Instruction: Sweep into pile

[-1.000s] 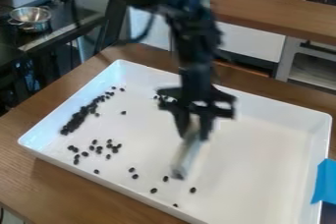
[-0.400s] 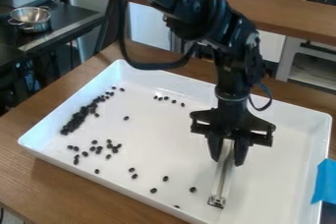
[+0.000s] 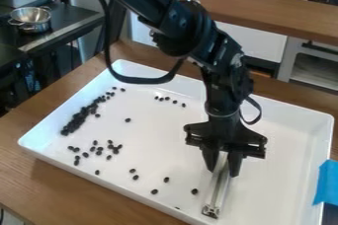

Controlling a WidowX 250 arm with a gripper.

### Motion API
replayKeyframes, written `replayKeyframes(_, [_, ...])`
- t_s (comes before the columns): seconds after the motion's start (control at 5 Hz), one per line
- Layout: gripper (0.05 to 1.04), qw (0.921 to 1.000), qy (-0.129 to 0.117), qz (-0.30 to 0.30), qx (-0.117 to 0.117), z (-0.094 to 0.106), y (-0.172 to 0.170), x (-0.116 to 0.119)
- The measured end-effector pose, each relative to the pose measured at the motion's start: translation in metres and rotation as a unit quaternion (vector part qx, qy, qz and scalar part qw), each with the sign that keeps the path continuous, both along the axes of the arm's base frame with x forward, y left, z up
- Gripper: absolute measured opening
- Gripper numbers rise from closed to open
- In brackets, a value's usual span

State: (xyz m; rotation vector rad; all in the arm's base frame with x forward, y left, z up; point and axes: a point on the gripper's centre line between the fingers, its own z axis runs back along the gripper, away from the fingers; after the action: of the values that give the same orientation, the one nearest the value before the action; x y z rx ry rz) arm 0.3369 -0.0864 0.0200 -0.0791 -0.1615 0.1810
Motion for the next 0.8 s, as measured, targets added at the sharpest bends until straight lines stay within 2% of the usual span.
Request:
replayKeyframes(0.2, [0.375,0.9998,0.005,-0.018,0.003,-0.002,0.013,-0.016])
replayKeyframes(0.6, [0.375,0.9997,0.019,-0.015,0.009,-0.002,0.063,-0.031])
replayKeyframes(0.8, [0.375,0.9996,0.016,-0.018,0.015,-0.003,0.086,-0.038])
